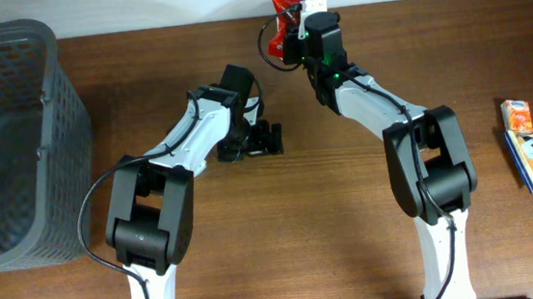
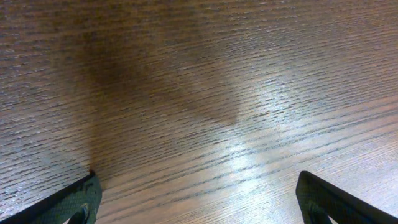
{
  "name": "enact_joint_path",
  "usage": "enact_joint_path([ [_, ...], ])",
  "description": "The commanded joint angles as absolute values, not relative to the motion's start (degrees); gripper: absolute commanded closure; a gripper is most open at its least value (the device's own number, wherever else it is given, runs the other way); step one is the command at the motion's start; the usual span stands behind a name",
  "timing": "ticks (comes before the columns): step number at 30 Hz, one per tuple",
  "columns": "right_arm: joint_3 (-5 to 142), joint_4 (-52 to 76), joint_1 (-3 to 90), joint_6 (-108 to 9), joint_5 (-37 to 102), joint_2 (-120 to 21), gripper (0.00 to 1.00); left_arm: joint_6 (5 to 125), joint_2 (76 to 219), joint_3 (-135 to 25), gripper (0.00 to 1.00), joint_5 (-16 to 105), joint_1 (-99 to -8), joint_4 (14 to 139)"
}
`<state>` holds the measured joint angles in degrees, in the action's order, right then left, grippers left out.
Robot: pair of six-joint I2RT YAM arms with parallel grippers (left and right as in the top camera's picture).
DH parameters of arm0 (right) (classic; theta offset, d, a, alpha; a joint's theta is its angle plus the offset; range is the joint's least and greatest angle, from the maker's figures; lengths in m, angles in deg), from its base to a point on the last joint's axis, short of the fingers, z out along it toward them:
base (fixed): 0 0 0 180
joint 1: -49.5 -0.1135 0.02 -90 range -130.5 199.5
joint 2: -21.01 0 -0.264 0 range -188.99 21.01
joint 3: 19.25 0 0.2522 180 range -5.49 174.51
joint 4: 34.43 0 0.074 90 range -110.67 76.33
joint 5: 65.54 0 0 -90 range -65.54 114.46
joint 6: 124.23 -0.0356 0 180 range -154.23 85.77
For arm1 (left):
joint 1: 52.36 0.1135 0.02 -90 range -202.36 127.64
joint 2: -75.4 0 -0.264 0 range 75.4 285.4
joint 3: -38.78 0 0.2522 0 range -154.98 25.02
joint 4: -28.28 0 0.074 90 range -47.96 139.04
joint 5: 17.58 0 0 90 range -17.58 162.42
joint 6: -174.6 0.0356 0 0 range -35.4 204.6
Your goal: Scan the item barcode
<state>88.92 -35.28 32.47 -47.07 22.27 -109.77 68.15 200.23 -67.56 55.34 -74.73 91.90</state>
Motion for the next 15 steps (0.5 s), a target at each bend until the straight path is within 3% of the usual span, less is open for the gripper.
enact_joint_path([
  [1,90.1,-35.9,32.1,-46.7,21.2,-109.7,0.85,69.1,202.1,-65.9,0.01,57.5,-74.3,91.8],
  [10,90.1,-34.5,32.2,-46.7,15.1,-108.9,0.85,69.1,202.1,-65.9,0.01,60.1,-74.3,91.8],
  [15,90.1,-26.4,32.3,-46.6,9.7,-104.6,0.86,69.1,202.1,-65.9,0.01,60.1,-74.3,91.8],
])
